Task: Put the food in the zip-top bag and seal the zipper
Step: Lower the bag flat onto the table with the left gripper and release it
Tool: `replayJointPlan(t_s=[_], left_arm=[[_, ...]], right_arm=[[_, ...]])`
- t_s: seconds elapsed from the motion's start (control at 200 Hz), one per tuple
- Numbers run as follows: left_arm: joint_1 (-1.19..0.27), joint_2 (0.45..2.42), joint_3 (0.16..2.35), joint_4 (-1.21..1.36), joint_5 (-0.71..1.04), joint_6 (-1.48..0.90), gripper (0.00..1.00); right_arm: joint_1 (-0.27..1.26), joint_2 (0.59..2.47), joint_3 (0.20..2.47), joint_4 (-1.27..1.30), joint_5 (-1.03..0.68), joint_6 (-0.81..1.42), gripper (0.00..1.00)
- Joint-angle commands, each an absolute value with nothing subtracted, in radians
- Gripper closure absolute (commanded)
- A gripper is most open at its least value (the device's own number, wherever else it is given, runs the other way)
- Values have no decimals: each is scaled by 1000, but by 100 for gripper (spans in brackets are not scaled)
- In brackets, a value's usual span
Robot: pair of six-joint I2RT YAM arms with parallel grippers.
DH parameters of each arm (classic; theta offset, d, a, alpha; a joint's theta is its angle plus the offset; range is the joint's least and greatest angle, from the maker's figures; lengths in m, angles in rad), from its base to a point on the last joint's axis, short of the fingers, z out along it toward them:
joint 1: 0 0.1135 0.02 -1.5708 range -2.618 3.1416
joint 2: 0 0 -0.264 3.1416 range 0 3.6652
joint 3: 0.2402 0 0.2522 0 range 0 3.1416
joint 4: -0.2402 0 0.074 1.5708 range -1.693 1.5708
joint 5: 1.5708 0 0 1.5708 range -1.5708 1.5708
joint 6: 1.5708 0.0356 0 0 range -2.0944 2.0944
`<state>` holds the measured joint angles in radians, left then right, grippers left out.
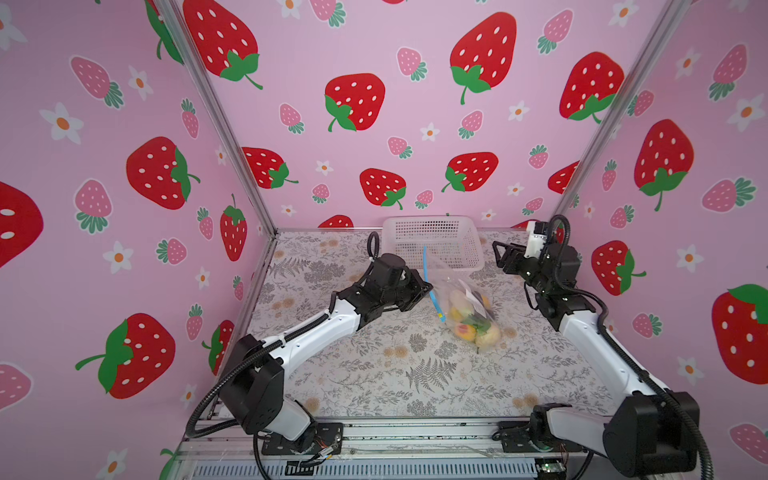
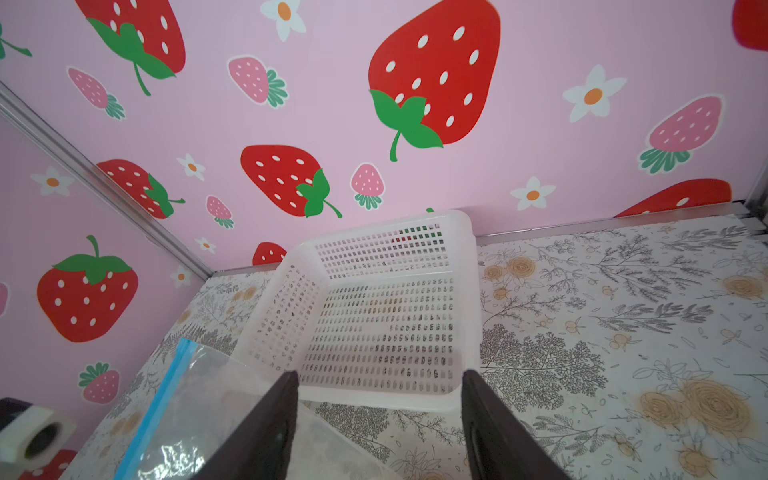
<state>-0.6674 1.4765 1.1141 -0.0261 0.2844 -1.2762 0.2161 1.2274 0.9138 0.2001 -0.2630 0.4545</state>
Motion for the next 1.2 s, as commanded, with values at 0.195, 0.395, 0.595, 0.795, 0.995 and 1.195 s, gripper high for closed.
replayJointPlan(t_s=[0.195,0.395,0.595,0.795,0.995,1.195], left_arm=[[-506,1325,875,-21,381,-1255,100],[-374,1251,746,-70,412,-1169,100],[-225,1229,601,-88,414,-1058,100],[-137,1250,503,-125,332,-940,100],[-75,1288,514,-111,301,-881,100],[-76,1384,588,-108,301,-845,100]], right_arm=[[337,1273,945,129,-246,400,37],[425,1296,918,98,-218,373,37],[524,1338,877,101,-202,379,38],[650,1404,867,125,-181,342,43],[714,1471,883,138,-168,300,46],[726,1506,893,132,-157,275,47]])
